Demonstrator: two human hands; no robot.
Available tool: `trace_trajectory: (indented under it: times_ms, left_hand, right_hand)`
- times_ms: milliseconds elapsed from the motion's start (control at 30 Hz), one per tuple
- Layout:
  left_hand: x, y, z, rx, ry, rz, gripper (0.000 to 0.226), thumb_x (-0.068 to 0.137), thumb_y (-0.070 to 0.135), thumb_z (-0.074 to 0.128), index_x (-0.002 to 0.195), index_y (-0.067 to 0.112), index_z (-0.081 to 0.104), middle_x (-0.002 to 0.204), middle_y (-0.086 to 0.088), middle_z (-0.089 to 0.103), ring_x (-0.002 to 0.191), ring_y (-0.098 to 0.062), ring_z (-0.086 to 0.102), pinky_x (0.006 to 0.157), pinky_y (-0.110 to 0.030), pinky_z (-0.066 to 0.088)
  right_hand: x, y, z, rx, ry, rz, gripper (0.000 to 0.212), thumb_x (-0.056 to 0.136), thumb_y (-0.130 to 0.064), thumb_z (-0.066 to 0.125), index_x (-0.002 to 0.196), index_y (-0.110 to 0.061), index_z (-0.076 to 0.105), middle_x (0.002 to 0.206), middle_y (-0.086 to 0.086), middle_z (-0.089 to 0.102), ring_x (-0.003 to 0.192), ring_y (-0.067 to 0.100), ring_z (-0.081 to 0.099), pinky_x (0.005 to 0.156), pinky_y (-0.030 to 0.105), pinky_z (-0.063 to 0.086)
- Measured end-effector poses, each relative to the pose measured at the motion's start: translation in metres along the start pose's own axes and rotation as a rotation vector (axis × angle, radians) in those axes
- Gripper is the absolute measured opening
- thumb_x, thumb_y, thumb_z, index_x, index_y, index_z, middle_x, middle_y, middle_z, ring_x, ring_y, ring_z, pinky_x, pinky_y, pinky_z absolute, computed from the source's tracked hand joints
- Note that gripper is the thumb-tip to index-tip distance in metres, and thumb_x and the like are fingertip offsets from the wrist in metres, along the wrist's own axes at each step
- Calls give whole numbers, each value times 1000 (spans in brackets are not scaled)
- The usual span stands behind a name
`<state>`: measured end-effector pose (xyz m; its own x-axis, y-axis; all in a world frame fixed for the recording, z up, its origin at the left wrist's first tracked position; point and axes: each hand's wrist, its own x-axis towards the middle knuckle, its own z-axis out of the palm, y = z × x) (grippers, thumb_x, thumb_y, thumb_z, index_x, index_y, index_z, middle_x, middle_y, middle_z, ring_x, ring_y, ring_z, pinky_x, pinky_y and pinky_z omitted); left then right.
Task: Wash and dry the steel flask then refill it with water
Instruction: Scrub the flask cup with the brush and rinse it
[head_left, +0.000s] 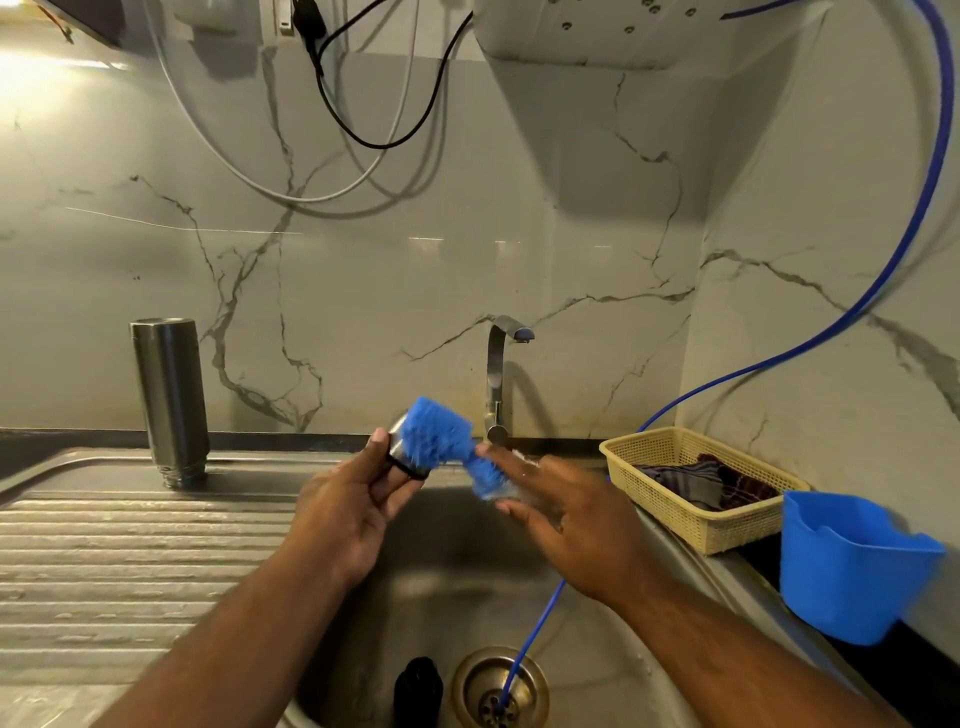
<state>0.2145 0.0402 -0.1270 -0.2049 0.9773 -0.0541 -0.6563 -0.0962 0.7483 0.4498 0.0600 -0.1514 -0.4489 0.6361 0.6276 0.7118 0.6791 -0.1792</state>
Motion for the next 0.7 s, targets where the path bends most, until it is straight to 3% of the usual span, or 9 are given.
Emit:
trace_trajectory:
  times_ms: [100,200,300,400,500,633,700]
  left_hand:
    - [-5,-2,1,217,-18,99,19,98,20,62,109,6,68,95,-13,79,88,-21,77,80,-37,59]
    - [-12,-1,4,335,-50,176,19,102,19,54,106,9,70,95,-11,78,91,-21,75,87,-36,56]
    - [-16,0,3,519,-108,251,23,101,25,55,109,12,71,98,-8,78,91,-17,76,85,-33,55]
    - [-18,-3,4,669,-146,321,23,102,27,53,110,17,72,96,-3,79,92,-16,75,82,-33,57]
    - [-17,-4,2,827,-146,423,20,102,30,55,105,25,74,94,2,79,92,-14,74,83,-33,59]
    - [-13,-4,0,920,-153,483,19,103,20,54,104,27,72,91,8,78,89,-5,73,85,-28,56]
    - [-10,-4,-1,983,-140,516,19,102,21,56,104,29,73,92,12,78,90,0,71,89,-27,54]
  right_hand:
    - [3,-2,-4,1,19,55,62,102,-52,50,148,-70,11,93,-18,49,81,-1,51,64,14,40]
    - [0,-4,-4,-17,-48,5,62,102,-52,49,148,-70,12,104,-16,56,85,-1,53,68,14,44]
    - [3,1,-5,16,10,102,61,101,-54,49,150,-66,15,109,-16,59,89,-2,55,72,17,49]
    - [0,-2,-7,15,-14,71,62,101,-53,52,146,-71,15,112,-15,63,93,1,57,77,22,53]
    - [1,4,-7,105,27,152,59,99,-52,56,149,-62,25,126,-14,66,103,0,60,87,25,55]
    - [-3,-4,-6,91,-33,122,59,98,-57,53,138,-78,15,128,-14,65,107,2,61,89,33,56]
    - [0,0,-6,129,14,182,60,97,-58,55,144,-71,20,131,-14,65,110,3,61,92,34,56]
